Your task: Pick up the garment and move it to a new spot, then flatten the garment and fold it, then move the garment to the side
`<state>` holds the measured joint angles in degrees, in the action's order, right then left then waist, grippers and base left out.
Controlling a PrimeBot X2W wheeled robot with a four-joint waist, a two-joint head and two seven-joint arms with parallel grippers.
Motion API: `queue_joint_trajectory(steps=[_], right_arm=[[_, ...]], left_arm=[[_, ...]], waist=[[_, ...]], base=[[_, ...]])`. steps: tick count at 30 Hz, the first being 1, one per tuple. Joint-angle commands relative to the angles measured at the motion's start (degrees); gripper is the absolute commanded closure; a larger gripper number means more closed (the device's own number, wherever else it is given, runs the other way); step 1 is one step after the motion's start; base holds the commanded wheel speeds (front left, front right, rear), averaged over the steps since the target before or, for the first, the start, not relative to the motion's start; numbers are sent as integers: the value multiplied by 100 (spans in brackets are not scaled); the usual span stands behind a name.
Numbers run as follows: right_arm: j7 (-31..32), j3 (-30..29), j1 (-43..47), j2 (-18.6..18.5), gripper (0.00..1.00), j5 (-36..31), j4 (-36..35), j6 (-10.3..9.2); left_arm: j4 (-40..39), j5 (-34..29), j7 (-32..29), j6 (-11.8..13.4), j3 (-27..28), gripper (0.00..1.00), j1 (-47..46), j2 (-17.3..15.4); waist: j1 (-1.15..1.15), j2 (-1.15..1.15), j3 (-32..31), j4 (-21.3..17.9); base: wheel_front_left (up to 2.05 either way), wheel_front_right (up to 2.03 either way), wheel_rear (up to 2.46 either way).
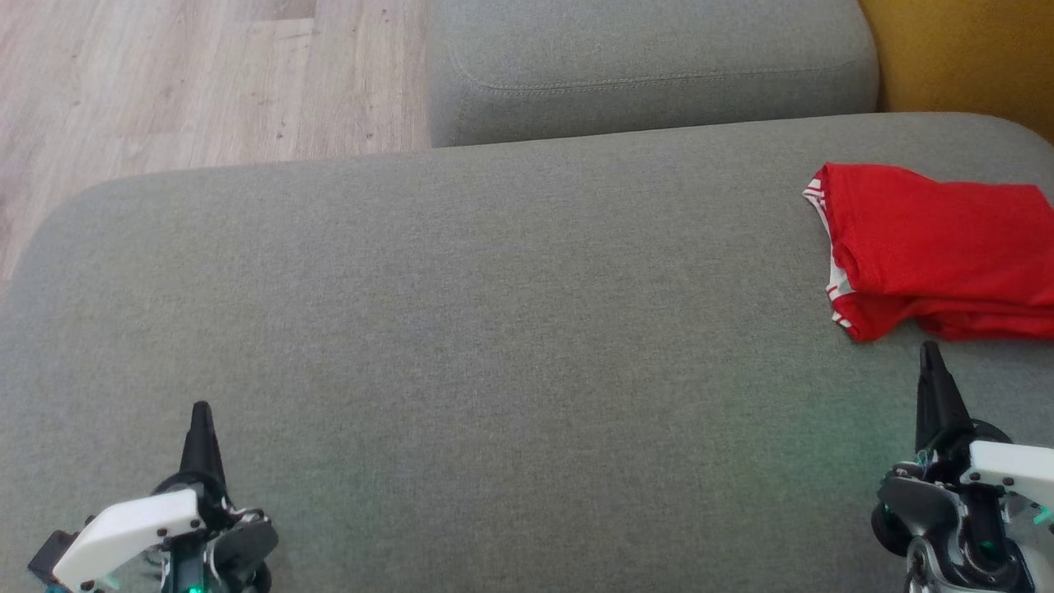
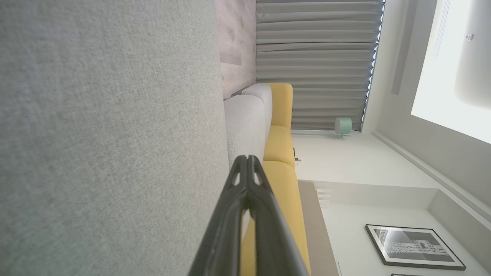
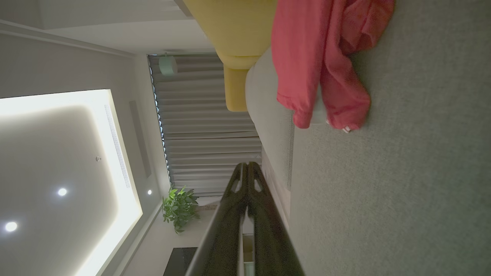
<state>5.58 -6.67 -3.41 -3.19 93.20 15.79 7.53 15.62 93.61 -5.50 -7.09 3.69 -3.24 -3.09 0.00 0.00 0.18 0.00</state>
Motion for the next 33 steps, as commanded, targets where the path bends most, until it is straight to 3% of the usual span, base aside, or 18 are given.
queue_joint_trajectory(steps=[1, 33], right_arm=[[27, 96, -270, -28, 100, -37, -181, -4], [51, 65, -273, -7, 100, -63, -180, -4]], left_arm=[[-160, -79, -35, -40, 204, 100, -288, -38], [-159, -104, -59, -40, 234, 100, -291, -17]], waist=[[0, 0, 0, 0], [0, 0, 0, 0]], base=[[0, 0, 0], [0, 0, 0]])
